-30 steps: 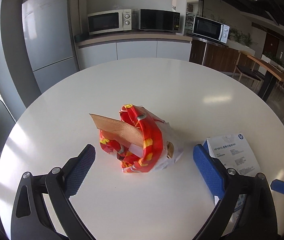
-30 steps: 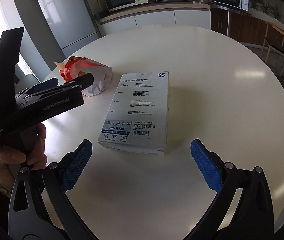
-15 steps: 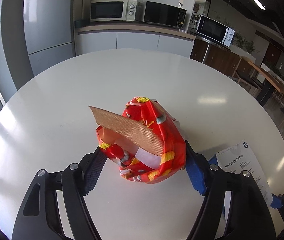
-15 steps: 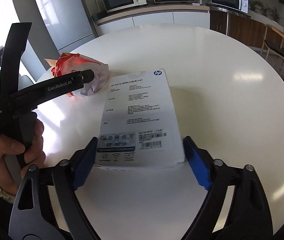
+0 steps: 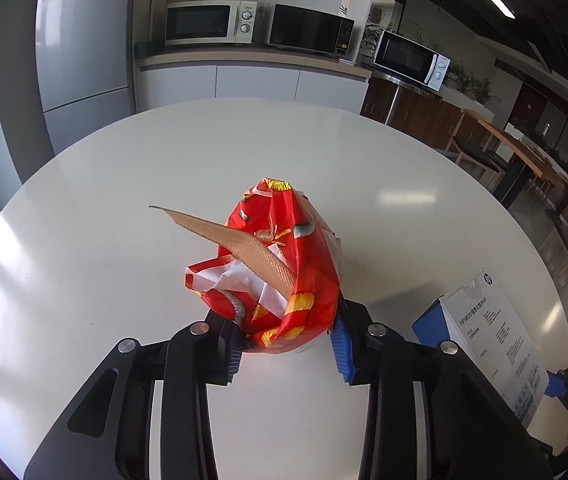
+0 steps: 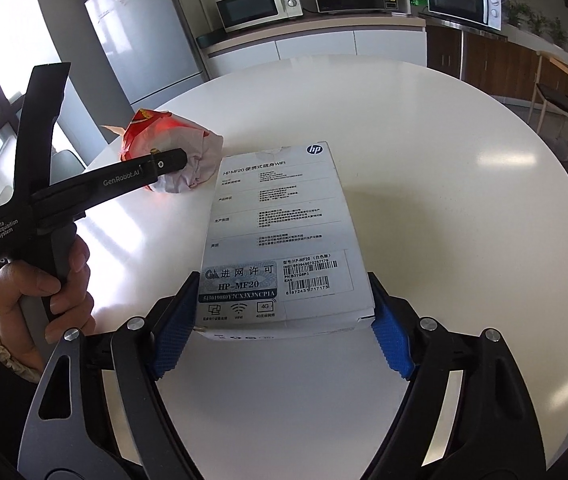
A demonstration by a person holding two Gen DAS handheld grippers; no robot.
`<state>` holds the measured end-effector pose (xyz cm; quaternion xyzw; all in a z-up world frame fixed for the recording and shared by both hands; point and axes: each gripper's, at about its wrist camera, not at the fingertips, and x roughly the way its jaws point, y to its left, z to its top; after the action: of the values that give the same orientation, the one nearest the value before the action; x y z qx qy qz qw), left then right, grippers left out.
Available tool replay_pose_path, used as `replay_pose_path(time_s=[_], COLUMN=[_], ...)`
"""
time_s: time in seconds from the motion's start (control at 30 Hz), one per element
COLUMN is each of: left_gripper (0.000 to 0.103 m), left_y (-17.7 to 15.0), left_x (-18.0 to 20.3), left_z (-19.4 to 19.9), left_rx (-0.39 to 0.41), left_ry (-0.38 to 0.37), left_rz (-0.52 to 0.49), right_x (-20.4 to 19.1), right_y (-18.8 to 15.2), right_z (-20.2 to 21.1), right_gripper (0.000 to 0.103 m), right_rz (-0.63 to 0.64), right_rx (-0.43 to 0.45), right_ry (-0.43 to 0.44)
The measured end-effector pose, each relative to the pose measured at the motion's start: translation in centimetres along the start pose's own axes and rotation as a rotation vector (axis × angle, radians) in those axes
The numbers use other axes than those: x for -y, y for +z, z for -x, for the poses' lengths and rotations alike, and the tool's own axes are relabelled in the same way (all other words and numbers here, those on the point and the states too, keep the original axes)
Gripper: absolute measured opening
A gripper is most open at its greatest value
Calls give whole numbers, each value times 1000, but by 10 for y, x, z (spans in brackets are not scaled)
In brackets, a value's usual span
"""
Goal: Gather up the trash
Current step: 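Grasp the red wrapper with the left tool while the right tool grasps the white box, then lift the red wrapper and white box off the table with both tools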
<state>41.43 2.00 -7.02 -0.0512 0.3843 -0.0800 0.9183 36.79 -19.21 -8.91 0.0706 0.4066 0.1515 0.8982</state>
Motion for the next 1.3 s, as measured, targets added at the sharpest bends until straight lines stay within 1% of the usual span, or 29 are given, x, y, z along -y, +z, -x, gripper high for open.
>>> replay_pose_path(time_s=[0.17, 0.33, 0.63, 0.77, 1.0, 1.13, 1.3], left_gripper=[32, 31, 30, 31, 30, 31, 31], left_y=[-16, -33, -80, -99, -133, -149, -170], left_x=[8, 16, 34, 40, 48, 51, 59], left_z=[25, 60, 127, 147, 178, 196, 216], left_rx=[6, 16, 36, 36, 48, 55, 57], left_ry=[7, 5, -4, -4, -15, -22, -48], left_rz=[-19, -38, -90, -98, -104, -112, -160], right_x=[4, 5, 11, 8, -7, -4, 3], right_y=[-10, -23, -54, -71, -108, -124, -146], right_z=[26, 50, 97, 113, 145, 160, 185], right_gripper=[75, 75, 75, 75, 75, 75, 75], right_rz=[7, 11, 24, 38, 99, 102, 133], right_rx=[15, 21, 34, 32, 35, 34, 44], right_ry=[5, 36, 71, 87, 109, 138, 195])
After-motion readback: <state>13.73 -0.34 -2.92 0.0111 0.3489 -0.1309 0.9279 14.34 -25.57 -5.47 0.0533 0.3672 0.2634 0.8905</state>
